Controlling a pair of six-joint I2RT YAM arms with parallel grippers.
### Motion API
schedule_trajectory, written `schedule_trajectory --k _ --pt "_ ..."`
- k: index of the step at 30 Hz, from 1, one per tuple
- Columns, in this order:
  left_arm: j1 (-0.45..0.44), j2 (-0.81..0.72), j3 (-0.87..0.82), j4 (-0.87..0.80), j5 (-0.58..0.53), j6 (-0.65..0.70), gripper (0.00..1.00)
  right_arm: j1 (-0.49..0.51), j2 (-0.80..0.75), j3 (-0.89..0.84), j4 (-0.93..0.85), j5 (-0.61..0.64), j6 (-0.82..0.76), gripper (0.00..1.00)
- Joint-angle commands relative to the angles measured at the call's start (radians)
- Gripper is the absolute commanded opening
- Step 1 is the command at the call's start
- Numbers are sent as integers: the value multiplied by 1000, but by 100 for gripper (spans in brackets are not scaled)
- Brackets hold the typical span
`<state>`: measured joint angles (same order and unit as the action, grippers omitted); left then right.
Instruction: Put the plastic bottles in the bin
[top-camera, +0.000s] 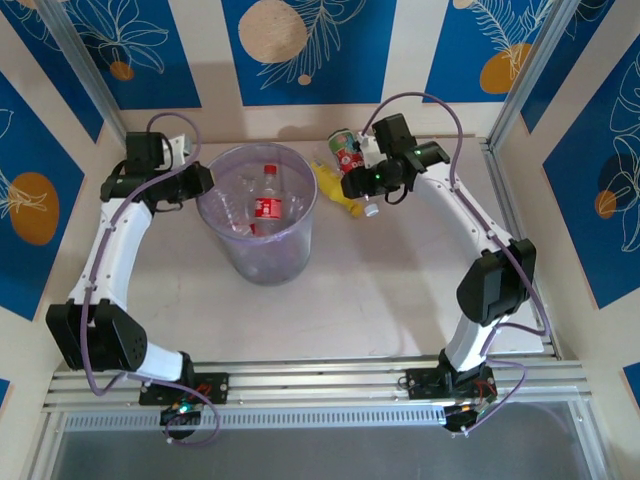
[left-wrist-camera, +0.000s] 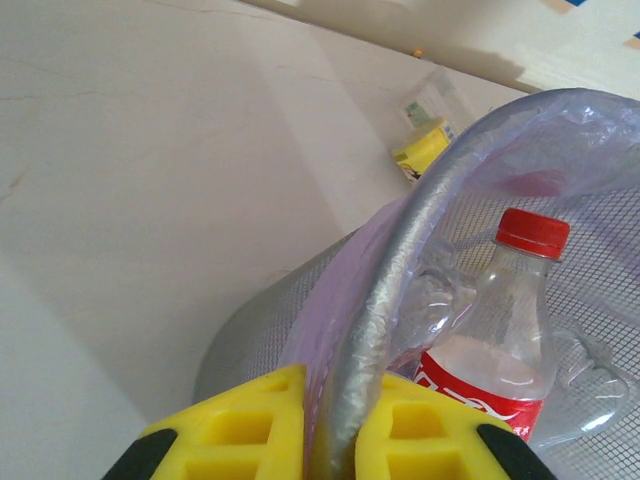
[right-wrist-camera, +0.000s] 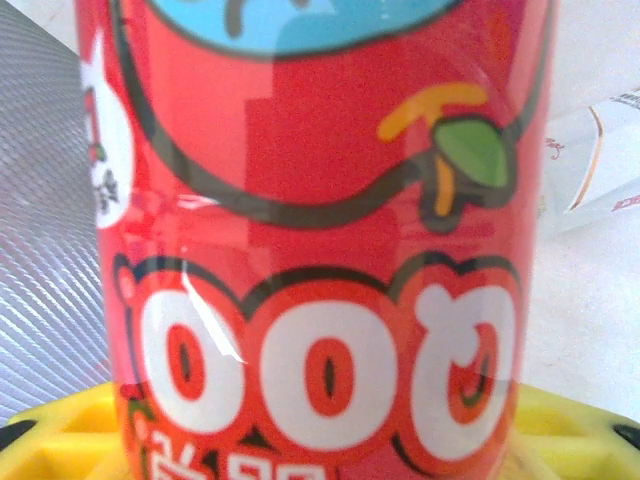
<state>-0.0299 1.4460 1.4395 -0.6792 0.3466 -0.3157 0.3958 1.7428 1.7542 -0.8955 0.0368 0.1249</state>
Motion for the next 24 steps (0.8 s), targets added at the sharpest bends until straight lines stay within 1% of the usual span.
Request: schedule_trajectory --k 1,7,15,18,21,23,24 --pt "-61 49 -18 -41 34 -26 0 15 -35 99 -67 -26 7 48" --pt "-101 66 -10 -23 28 -36 0 79 -9 294 -111 -37 5 47" --pt "-129 79 4 -19 22 -43 0 205 139 613 -204 -78 -13 47" --pt "-135 80 5 -16 19 -46 0 255 233 758 -267 -93 -28 48" --pt "-139 83 6 -16 17 -46 0 291 352 939 -362 -97 -39 48" --pt "-141 82 8 -16 15 -47 0 310 460 1117 -459 -97 -43 48" --pt "-140 79 7 -15 15 -46 0 318 533 1239 -518 -100 -41 48"
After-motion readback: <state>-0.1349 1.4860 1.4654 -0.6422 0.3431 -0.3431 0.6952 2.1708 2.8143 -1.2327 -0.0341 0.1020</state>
